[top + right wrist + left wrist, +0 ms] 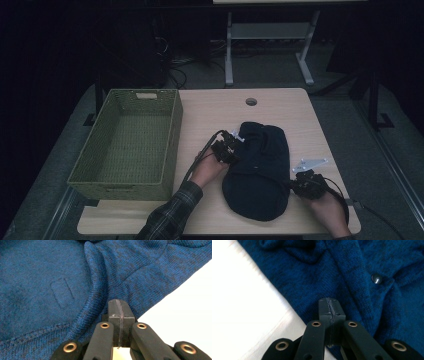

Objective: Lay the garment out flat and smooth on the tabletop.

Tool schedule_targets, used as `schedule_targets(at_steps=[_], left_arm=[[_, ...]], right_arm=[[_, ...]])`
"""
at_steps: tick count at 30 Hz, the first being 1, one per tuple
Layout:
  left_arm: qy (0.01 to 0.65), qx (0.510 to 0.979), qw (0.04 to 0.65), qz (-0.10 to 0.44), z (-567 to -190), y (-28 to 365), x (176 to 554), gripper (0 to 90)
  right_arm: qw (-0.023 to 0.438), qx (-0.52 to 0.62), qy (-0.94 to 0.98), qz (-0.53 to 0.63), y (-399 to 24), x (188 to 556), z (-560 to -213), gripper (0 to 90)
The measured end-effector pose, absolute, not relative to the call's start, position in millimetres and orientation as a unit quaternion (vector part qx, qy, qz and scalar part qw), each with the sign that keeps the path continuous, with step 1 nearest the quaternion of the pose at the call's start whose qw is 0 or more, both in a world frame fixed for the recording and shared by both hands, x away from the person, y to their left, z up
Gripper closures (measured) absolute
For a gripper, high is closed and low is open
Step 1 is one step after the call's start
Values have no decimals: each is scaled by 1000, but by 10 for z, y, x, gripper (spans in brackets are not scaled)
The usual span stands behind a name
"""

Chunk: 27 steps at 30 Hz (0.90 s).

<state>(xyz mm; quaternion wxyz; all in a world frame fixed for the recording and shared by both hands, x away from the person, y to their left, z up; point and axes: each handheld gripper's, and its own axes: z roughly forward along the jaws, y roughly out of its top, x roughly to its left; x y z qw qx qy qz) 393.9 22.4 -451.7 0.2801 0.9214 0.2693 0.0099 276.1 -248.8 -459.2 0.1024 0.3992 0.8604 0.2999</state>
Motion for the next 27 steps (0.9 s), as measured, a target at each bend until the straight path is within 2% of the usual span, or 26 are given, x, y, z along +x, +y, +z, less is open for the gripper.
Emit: schedule_targets(at_steps=[17,27], left_arm=[[249,929,275,3,-4501,625,3380,900],[258,926,275,7,-4498,817,3223,900]], right_arm=[[93,360,879,298,-2275,2555,-4578,900],[88,332,888,305,-2118,2512,-4583,900]])
